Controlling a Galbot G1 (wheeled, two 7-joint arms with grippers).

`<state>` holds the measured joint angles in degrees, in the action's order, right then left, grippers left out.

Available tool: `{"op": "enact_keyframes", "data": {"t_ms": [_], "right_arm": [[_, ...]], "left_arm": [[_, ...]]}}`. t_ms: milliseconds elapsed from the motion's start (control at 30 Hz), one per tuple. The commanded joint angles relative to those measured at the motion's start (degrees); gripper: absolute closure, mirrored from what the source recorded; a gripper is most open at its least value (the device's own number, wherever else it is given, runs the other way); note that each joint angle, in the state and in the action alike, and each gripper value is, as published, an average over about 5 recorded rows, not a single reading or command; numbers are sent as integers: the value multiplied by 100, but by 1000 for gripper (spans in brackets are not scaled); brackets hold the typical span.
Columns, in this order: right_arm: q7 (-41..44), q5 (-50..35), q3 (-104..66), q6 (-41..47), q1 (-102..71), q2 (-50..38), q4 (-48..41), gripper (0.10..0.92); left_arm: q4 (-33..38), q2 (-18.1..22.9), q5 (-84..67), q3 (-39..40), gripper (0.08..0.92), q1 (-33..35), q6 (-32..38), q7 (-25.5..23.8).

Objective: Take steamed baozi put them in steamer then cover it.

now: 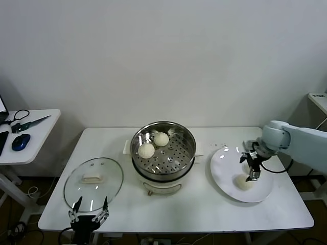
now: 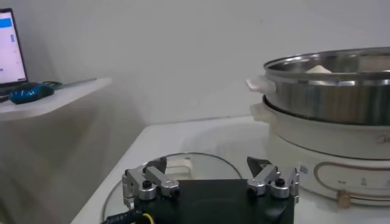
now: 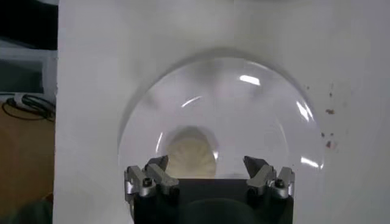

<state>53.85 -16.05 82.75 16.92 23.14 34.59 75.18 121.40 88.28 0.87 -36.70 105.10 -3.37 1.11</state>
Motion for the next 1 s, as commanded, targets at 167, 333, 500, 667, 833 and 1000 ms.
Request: {"op": "enact_keyframes", "data": {"t_ms": [167,333,500,667,833,1000], "right_arm": [[-45,437,-757,22,-1083,174,-543,203],[-50,452,-736,59,-1084,204,-521,203],[-65,468,-747,91,-1099,217,-514,206],[-108,539,-817,99,-1133,241,-539,248],[-47,537,-685,62,-854,187,-415,304],[163,337,243,-281,653,240,-156,314]], "left_arm": [[-11,6,22,1,177,12,-3,-1],[-10,8,41,22,177,6,-9,-1],[-3,7,63,41,177,12,-15,-7],[6,7,64,43,177,6,-30,-7],[3,7,67,39,177,14,-34,-2],[14,-2,72,31,177,14,-45,-3]]}}
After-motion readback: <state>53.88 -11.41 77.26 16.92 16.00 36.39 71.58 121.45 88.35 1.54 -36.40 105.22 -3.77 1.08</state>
